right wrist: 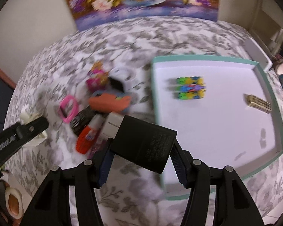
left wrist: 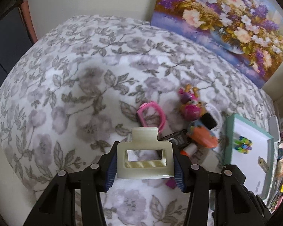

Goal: Organize rigid objects
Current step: 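Carry the charger and hair clip into the tray and open both tools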

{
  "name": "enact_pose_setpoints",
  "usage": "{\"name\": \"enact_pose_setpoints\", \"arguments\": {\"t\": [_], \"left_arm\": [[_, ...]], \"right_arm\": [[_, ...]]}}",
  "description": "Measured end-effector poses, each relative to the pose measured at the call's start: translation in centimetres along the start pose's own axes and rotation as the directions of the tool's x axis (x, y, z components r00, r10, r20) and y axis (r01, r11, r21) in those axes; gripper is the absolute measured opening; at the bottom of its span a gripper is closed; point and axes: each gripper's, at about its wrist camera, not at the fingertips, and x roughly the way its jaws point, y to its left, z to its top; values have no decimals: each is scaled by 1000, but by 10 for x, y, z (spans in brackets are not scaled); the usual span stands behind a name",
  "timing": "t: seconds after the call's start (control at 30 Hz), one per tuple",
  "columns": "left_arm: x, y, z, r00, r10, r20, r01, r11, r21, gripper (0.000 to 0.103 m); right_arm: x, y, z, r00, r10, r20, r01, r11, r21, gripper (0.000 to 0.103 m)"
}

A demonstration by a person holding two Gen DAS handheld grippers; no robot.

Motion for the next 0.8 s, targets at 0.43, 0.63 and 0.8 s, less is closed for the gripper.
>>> {"name": "enact_pose_setpoints", "arguments": {"t": [0.43,0.63,0.8], "left_arm": [[-4,-83,-27,999,-45,-2,44,983,178,53],[5,-131,-50,998,-54,-16,56,952,302,54],[15,-167,-69,998,-58,-23,62,919,389,54]], "right_arm": [[-5,-105,10,983,-181,4,177,965,193,60],[-6,-153,8,972,-233,-9,226,934,277,60],[-6,-186,4,964,-266,-27,260,907,331,60]]}}
